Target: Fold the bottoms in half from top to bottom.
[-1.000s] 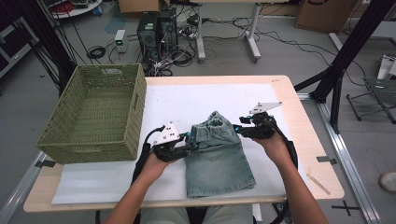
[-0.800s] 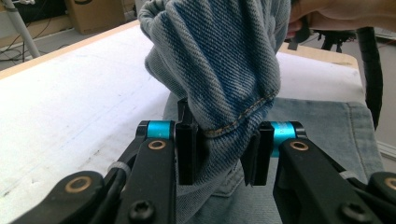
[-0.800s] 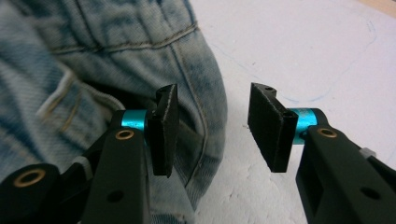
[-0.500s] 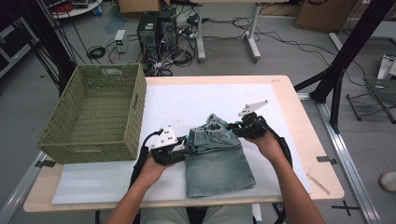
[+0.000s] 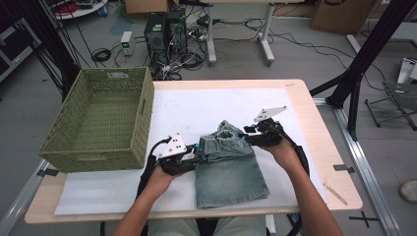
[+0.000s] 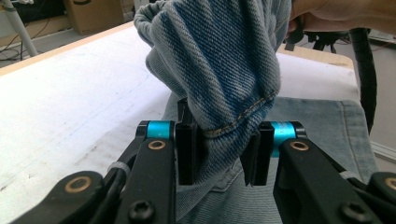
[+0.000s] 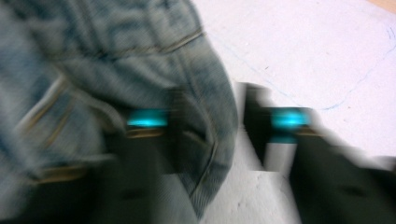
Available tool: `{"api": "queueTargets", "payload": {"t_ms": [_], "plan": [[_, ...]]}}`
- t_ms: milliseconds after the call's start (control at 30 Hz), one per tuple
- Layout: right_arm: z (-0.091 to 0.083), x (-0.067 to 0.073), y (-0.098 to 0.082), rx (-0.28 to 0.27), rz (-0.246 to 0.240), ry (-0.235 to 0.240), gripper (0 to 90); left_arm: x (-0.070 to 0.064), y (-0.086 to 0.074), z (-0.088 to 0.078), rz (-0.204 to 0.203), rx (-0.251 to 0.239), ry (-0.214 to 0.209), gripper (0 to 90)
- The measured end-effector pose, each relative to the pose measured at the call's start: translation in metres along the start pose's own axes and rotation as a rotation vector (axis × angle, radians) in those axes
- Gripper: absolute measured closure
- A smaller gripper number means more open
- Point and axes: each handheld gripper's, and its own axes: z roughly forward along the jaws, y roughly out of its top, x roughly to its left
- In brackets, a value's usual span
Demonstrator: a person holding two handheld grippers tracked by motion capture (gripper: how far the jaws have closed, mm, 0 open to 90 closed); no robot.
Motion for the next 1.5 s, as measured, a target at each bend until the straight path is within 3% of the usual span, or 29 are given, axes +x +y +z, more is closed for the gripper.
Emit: {"api": "queueTargets", "payload": {"t_ms": [100, 267, 367, 467, 633, 900, 1067, 1300, 1500], "plan": [[0.008, -0.003, -0.001, 0.025, 0.013, 0.036, 45.6, 0.001, -0.001, 0.0, -0.002, 0.002, -0.002, 70.3], [0.009, 0.0, 0.001, 0.041, -0.001, 0.06, 79.8, 0.002, -0.001, 0.001, -0.01, -0.002, -0.005, 70.3], [0.01, 0.001, -0.001, 0.06, -0.021, 0.088, 90.0, 0.001, -0.001, 0.001, -0.005, 0.0, -0.012, 70.4], [0.008, 0.005, 0.0, 0.048, -0.054, 0.066, 90.0, 0.001, -0.002, 0.0, -0.012, -0.004, -0.012, 70.3], [0.003, 0.005, 0.0, 0.036, -0.057, 0.049, 90.0, 0.001, -0.002, -0.001, -0.011, -0.005, -0.012, 70.3], [-0.007, 0.006, -0.007, 0.007, -0.023, 0.039, 90.0, 0.002, -0.003, 0.0, -0.045, -0.011, -0.018, 69.5], [-0.012, 0.006, -0.019, -0.029, 0.015, 0.045, 90.0, 0.003, -0.002, 0.001, -0.066, 0.0, -0.022, 59.3], [-0.022, 0.01, -0.03, -0.078, 0.032, 0.042, 90.0, 0.003, -0.005, -0.007, -0.08, 0.023, -0.042, 41.7], [-0.025, 0.011, -0.034, -0.08, 0.039, 0.031, 90.0, 0.005, -0.009, -0.018, -0.074, 0.026, -0.071, 38.7]]}}
